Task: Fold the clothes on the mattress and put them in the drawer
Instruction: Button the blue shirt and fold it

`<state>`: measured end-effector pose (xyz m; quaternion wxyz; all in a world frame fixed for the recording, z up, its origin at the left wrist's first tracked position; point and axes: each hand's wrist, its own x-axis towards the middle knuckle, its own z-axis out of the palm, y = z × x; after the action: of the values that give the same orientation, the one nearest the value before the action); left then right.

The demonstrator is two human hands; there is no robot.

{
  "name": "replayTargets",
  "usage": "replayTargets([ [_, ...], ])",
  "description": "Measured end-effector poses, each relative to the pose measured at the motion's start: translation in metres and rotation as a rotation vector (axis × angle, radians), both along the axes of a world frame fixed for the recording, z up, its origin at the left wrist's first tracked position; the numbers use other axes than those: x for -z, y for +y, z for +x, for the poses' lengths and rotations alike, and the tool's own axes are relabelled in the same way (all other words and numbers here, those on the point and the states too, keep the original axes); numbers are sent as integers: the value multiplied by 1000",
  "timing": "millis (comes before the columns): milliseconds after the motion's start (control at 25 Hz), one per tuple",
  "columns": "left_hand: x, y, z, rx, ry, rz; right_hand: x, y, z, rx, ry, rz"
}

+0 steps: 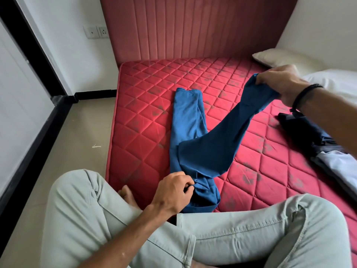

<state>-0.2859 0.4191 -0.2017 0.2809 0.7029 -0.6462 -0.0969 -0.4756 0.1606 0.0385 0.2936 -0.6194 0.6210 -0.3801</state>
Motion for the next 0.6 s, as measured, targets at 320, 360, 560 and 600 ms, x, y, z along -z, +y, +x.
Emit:
replayTargets([
  [320,6,-13,14,53,40,374,-9,1,-3,13,-53,7],
  [360,-4,-23,18,-36,127,316,-8,0,-1,21,-78,14],
  [560,-103,-81,20,25,680,12,-12,1,30,-125,-491,233],
  [600,-124,-92,19,95,660,-19,-11,5,44,-198,-550,294],
])
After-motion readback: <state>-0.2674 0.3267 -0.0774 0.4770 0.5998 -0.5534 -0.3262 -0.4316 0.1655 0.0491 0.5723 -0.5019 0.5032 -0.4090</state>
